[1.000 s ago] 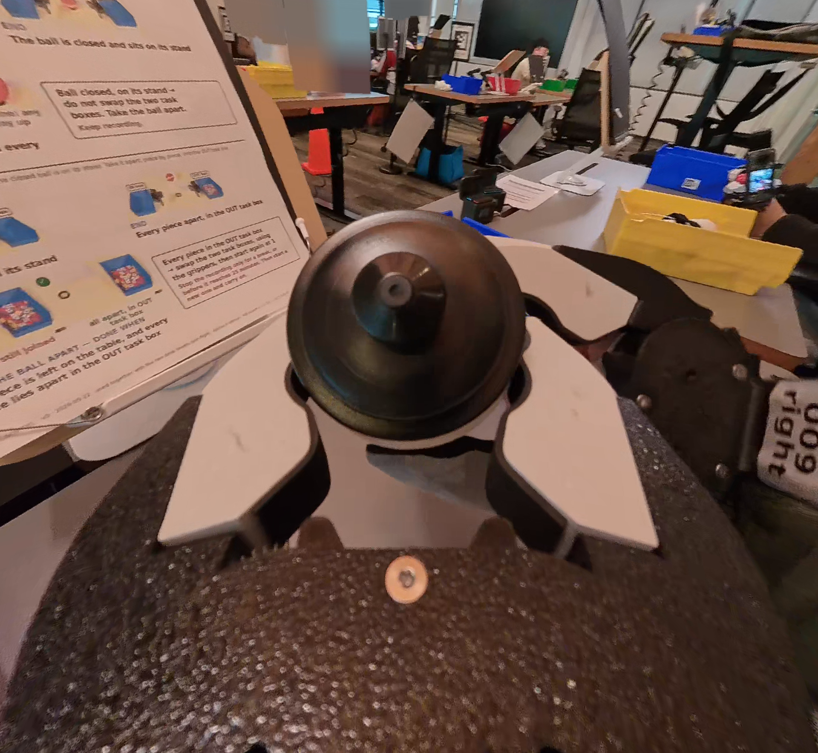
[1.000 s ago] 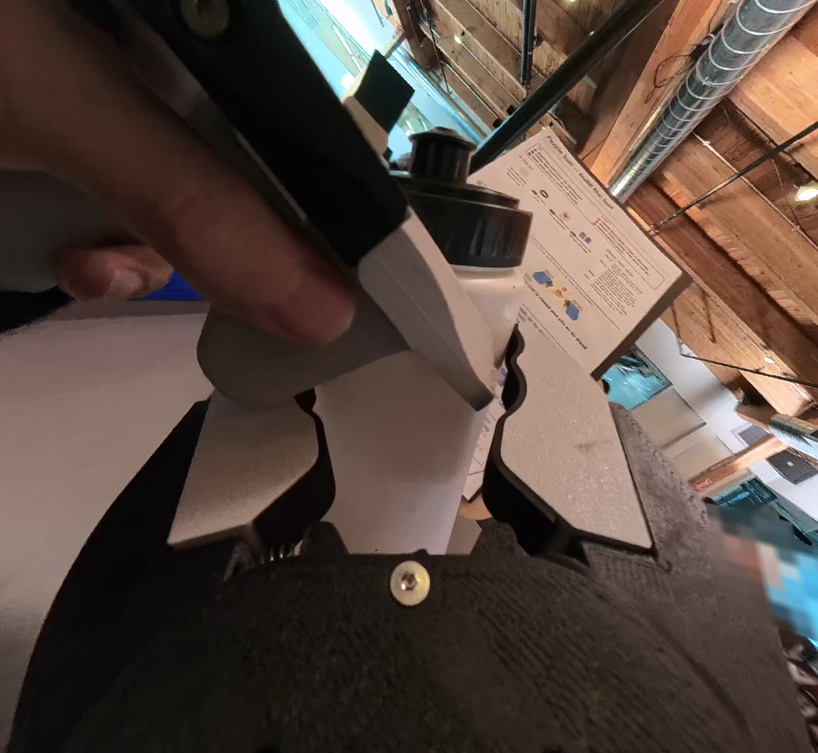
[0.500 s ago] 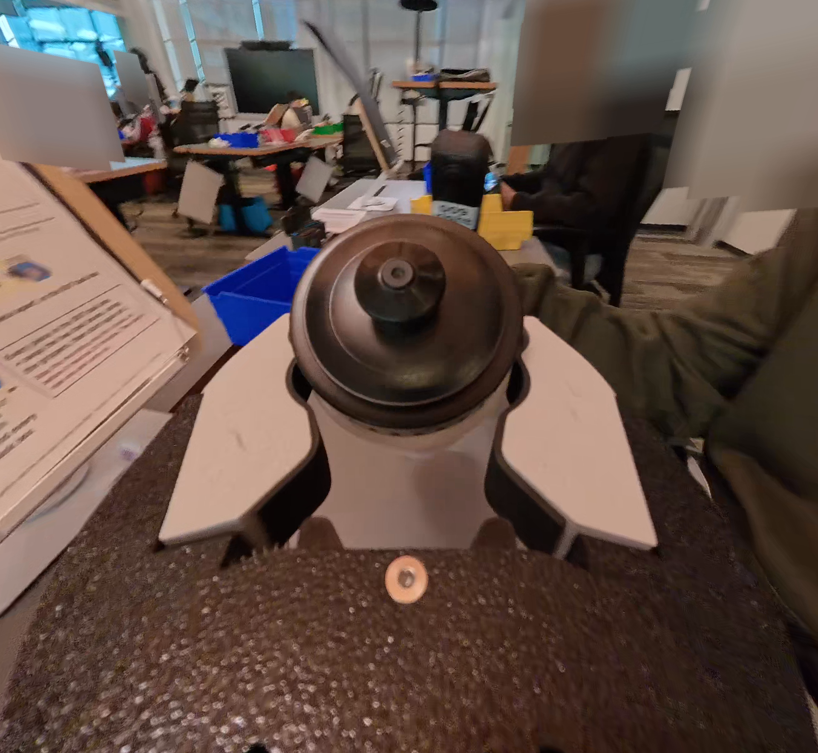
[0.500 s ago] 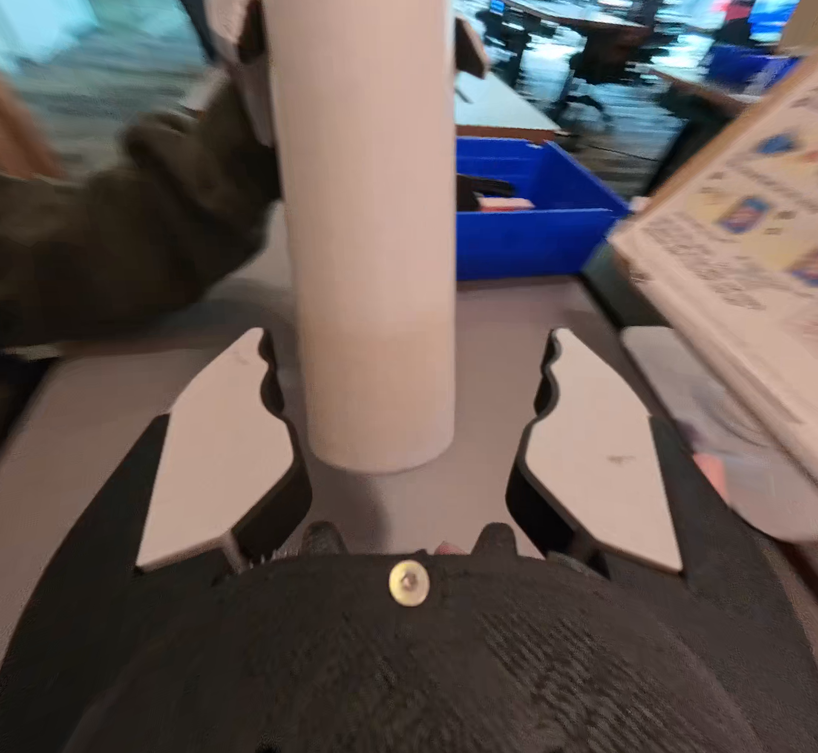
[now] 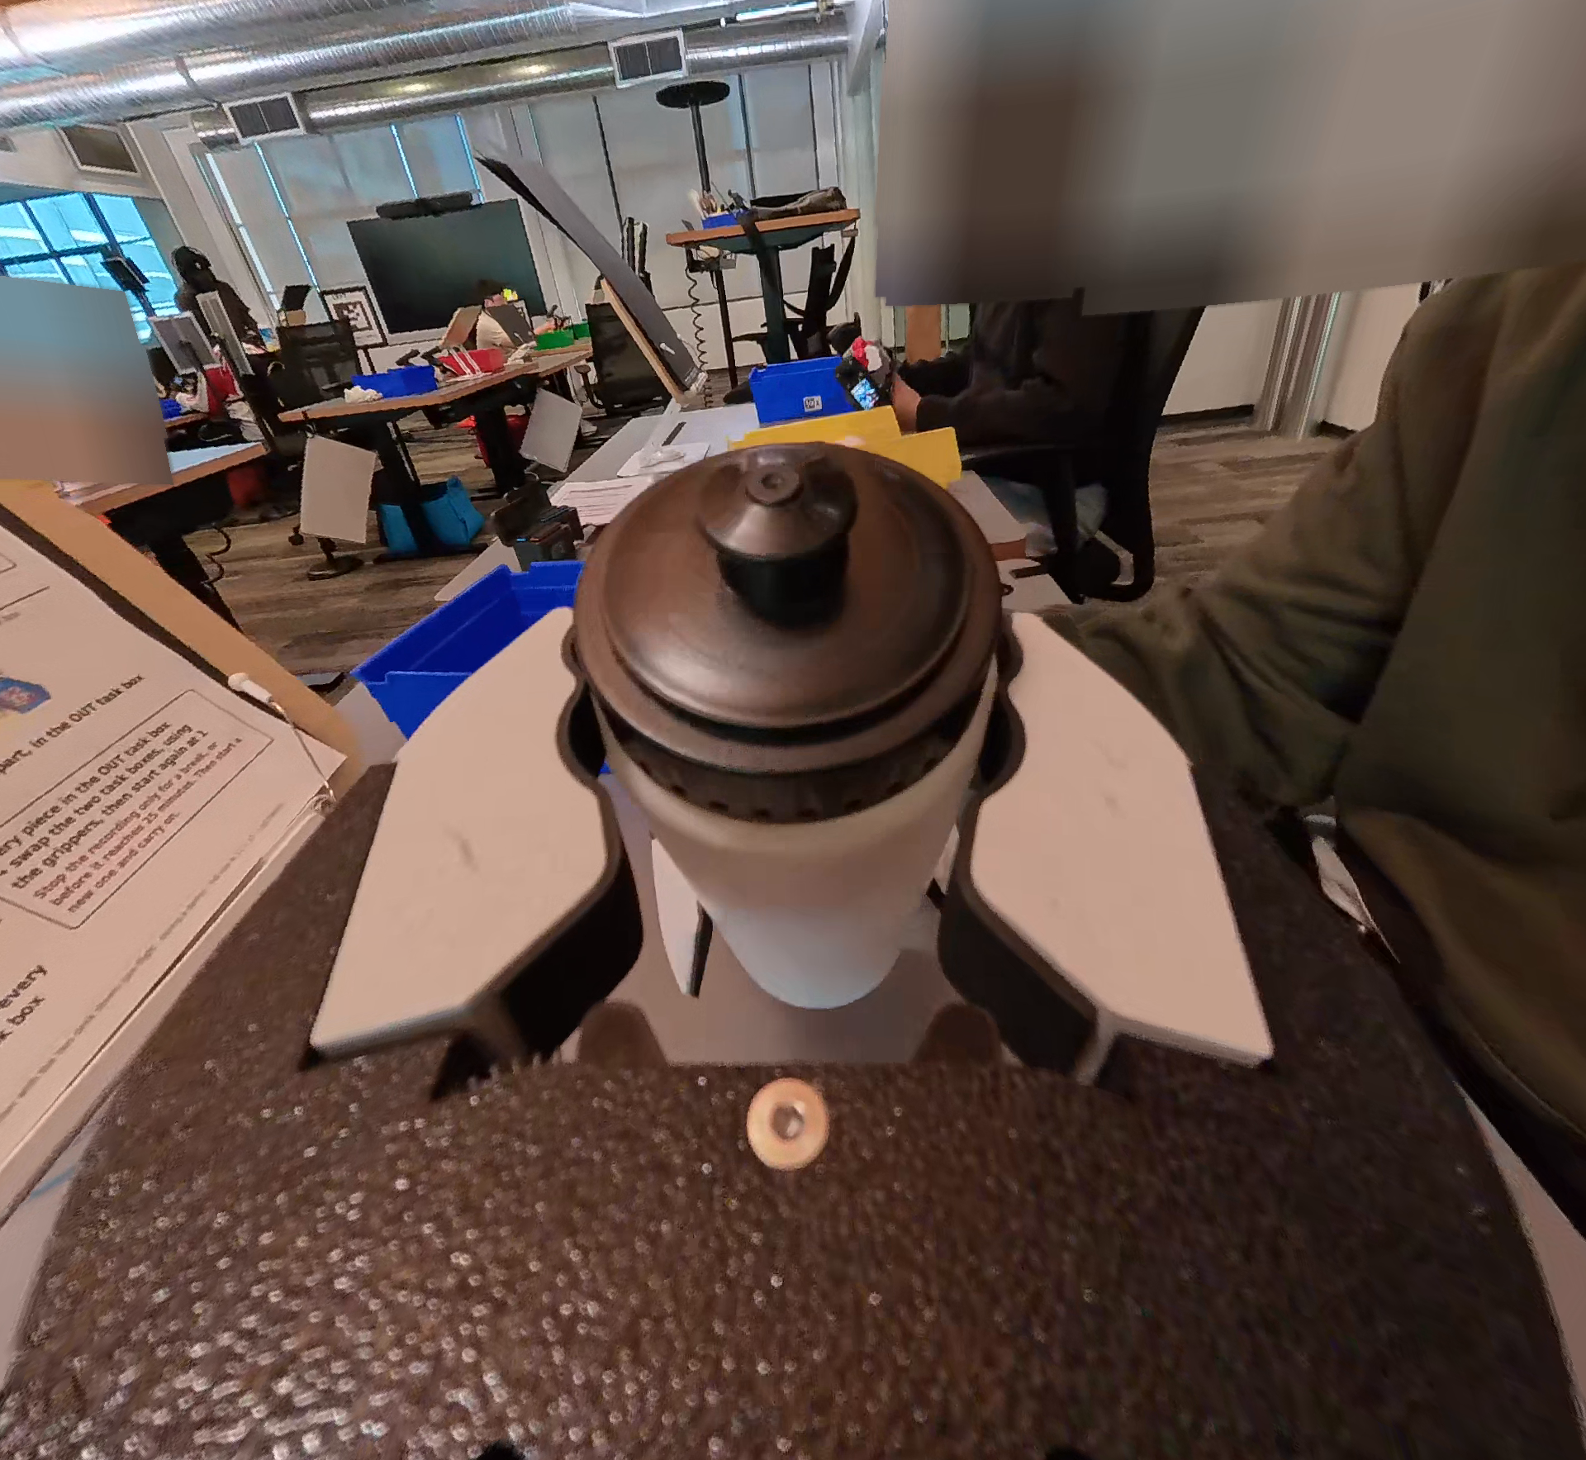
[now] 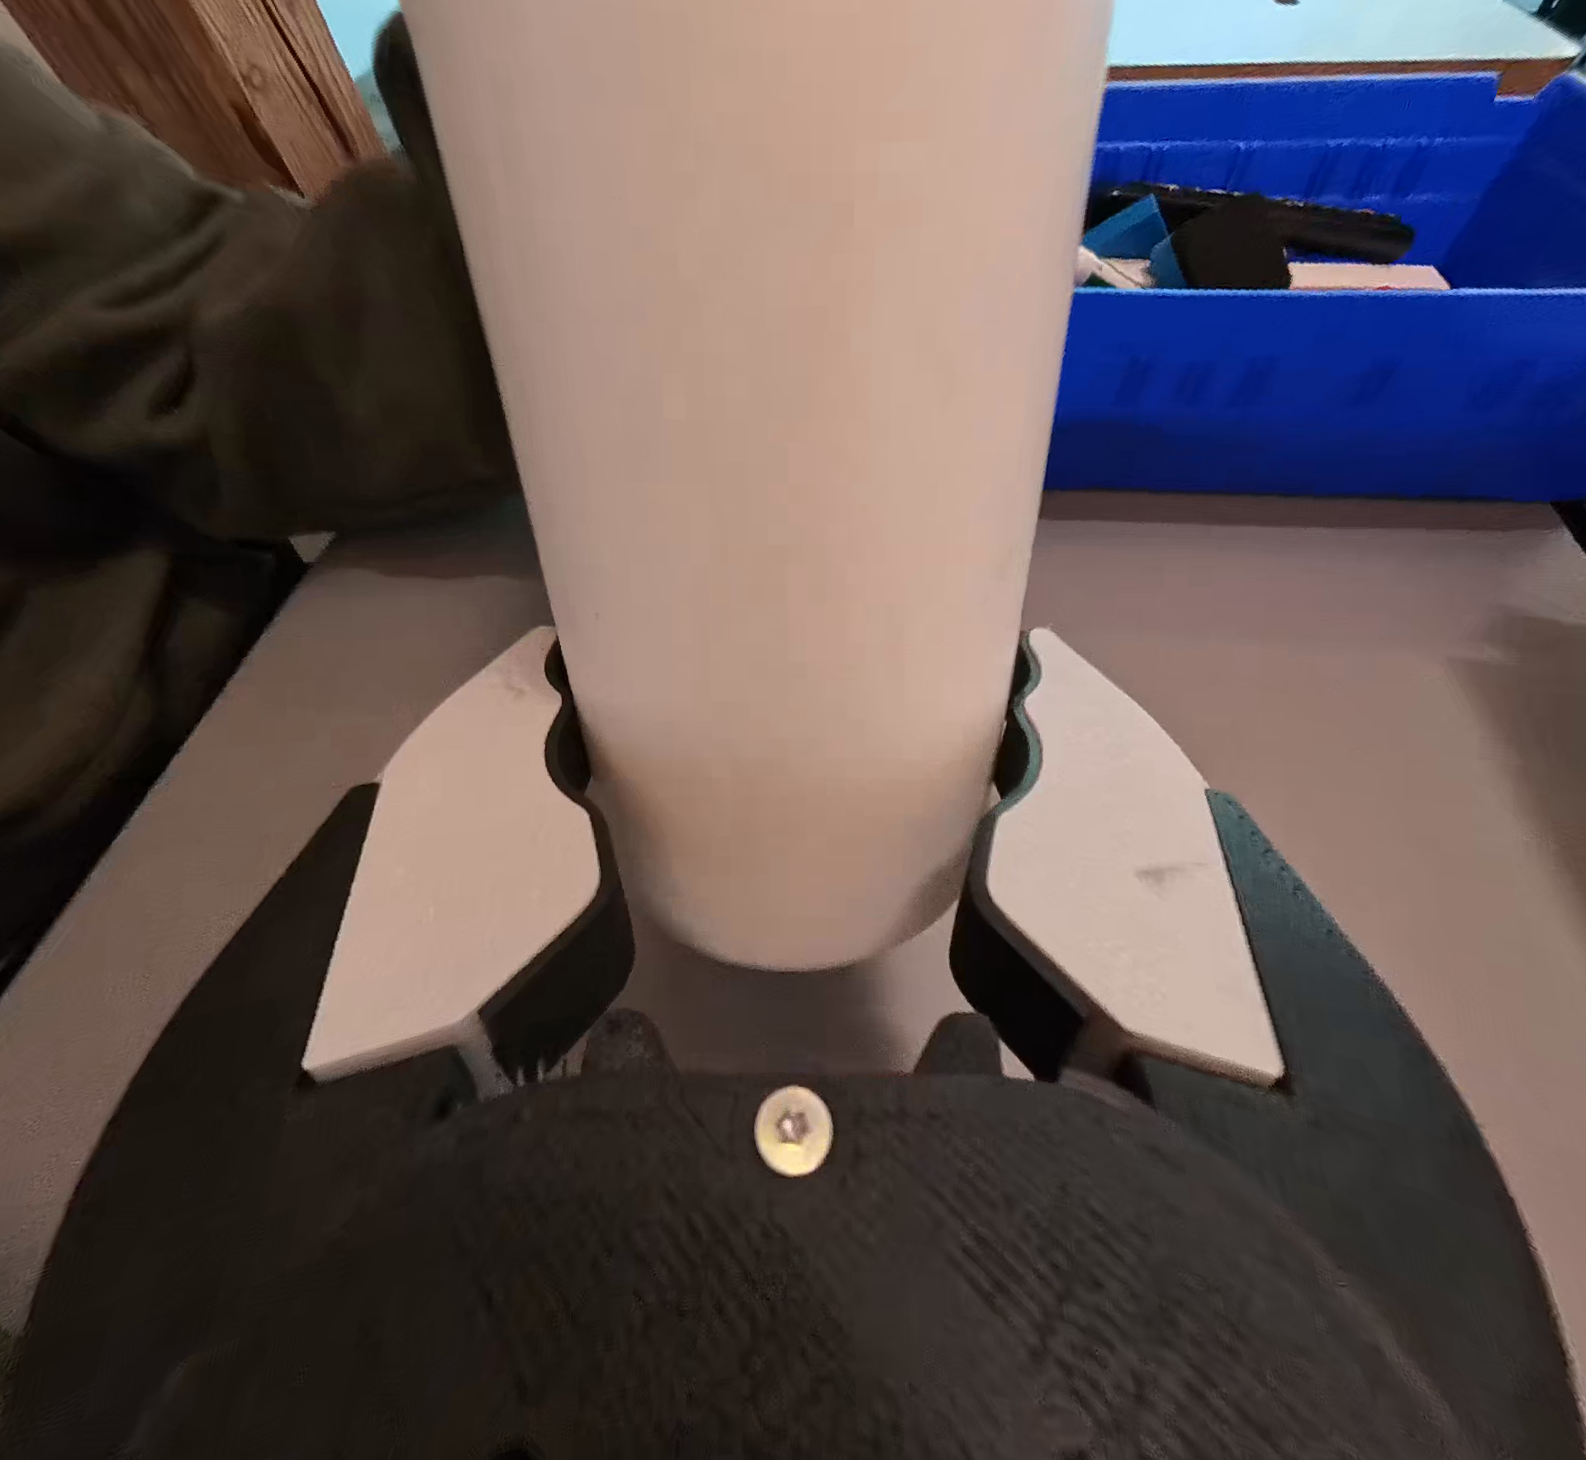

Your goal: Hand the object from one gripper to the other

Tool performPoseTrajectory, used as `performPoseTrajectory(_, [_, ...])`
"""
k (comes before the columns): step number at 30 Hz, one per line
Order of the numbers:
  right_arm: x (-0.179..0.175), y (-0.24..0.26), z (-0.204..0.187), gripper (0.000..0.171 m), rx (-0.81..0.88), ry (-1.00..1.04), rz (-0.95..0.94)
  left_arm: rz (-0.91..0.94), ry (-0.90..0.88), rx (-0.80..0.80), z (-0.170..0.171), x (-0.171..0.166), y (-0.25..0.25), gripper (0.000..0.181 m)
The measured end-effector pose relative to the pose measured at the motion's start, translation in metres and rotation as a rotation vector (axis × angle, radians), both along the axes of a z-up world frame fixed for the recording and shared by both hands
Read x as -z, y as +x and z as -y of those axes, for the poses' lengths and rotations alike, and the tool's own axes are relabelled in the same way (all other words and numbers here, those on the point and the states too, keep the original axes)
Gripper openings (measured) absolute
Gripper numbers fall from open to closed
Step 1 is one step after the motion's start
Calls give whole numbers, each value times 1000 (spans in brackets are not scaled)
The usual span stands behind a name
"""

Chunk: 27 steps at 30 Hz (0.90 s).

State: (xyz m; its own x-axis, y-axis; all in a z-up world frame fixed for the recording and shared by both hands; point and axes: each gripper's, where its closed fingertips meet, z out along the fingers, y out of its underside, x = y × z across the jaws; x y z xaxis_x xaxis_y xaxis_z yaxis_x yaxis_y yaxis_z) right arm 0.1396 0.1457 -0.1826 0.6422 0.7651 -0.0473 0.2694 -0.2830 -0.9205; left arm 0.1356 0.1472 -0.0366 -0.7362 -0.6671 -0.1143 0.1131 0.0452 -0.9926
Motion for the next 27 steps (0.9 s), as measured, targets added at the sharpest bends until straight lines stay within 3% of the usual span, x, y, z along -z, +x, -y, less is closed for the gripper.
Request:
performPoseTrajectory(3, [-6, 1, -6, 94, 16, 43, -18, 49, -11, -53, -6, -8, 2, 86])
performPoseTrajectory(5, [-15, 9, -12, 94, 75, 80, -49, 104, -45, -189, -19, -19, 10, 83])
performPoseTrajectory(8, [-33, 32, -24, 93, 224, 189, -52, 89, -128, -399, -42, -30, 25, 102])
performPoseTrajectory(12, [-62, 67, -41, 93, 497, 355, -37, -55, -371, -477, -56, -28, 50, 129])
performPoseTrajectory(16, [-62, 85, -53, 92, 696, 430, 182, -128, -535, -441, -50, -19, 72, 118])
performPoseTrajectory(18, [-59, 81, -58, 93, 731, 461, 311, -209, -485, -511, -48, -1, 85, 124])
performPoseTrajectory(21, [-64, 94, -58, 93, 855, 508, 454, -170, -384, -682, -62, 3, 86, 107])
performPoseTrajectory(24, [-67, 101, -57, 93, 935, 503, 513, -118, -368, -711, -65, -1, 86, 101])
performPoseTrajectory(27, [-65, 95, -57, 89, 861, 514, 473, -144, -343, -670, -66, 3, 84, 99])
